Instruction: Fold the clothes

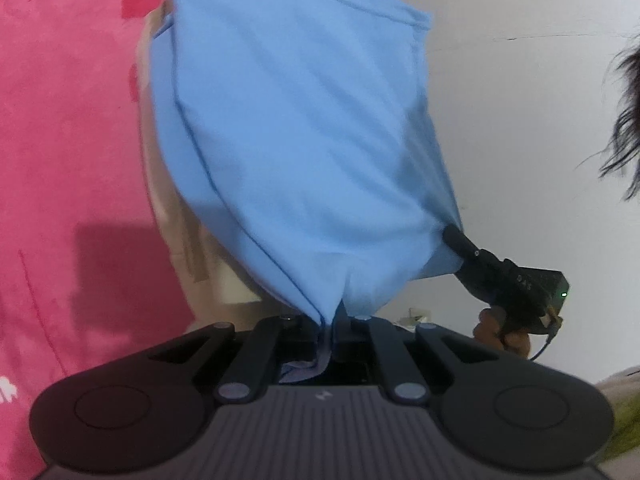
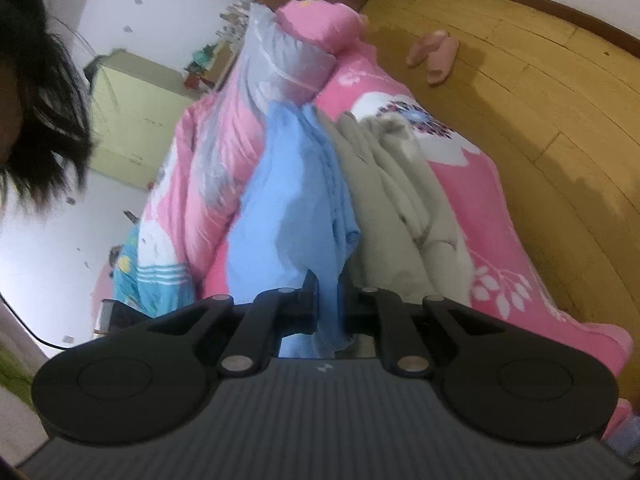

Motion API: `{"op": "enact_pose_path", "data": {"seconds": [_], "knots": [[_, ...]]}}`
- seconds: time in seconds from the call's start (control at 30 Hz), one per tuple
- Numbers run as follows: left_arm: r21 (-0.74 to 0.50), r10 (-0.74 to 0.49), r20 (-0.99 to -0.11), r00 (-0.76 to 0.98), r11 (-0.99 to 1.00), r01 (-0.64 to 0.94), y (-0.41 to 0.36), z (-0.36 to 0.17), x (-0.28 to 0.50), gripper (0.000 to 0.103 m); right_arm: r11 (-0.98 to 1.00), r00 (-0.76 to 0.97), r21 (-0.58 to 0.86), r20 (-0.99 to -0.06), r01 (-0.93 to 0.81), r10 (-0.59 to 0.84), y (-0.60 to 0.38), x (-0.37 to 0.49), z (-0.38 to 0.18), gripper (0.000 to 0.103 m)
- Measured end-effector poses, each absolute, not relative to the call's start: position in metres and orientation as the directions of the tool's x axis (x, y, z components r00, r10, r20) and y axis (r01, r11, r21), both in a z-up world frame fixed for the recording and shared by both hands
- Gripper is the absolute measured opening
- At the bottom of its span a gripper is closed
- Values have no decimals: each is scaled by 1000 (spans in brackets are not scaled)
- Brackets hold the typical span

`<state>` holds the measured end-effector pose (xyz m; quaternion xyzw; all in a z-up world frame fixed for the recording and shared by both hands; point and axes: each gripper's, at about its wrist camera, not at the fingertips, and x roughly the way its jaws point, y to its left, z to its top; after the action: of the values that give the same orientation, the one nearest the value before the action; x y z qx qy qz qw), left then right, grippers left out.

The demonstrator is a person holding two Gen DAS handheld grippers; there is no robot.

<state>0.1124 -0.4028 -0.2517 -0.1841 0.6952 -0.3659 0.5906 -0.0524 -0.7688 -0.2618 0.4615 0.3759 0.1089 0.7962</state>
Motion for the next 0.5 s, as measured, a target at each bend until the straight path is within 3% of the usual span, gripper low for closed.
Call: {"op": "enact_pose_path", "data": {"seconds": [0.17,0.2,0.3,0.33,0.5], "knots": [[-690,-632,-723,-280,679,250,-408,-275,107,23,634,641,748,-587,196,494,-760,-42,-275,9],[-686,-626,-727,-281,675,272,-410,-275,105,31,652,631,732,-604,197,488,-758,-40,-277,10],[-657,-594,-754,-281,679,329,-417,-272,98,47,724,600,664,-660,185,452,-753,-36,-272,25],[-644,-580,-765,-281,684,343,-419,-271,96,50,745,588,639,-682,189,436,-752,-33,-272,32],[-579,-530,-816,-232,739,346,-409,-255,94,56,811,572,558,-729,178,376,-753,-32,-252,35]]}}
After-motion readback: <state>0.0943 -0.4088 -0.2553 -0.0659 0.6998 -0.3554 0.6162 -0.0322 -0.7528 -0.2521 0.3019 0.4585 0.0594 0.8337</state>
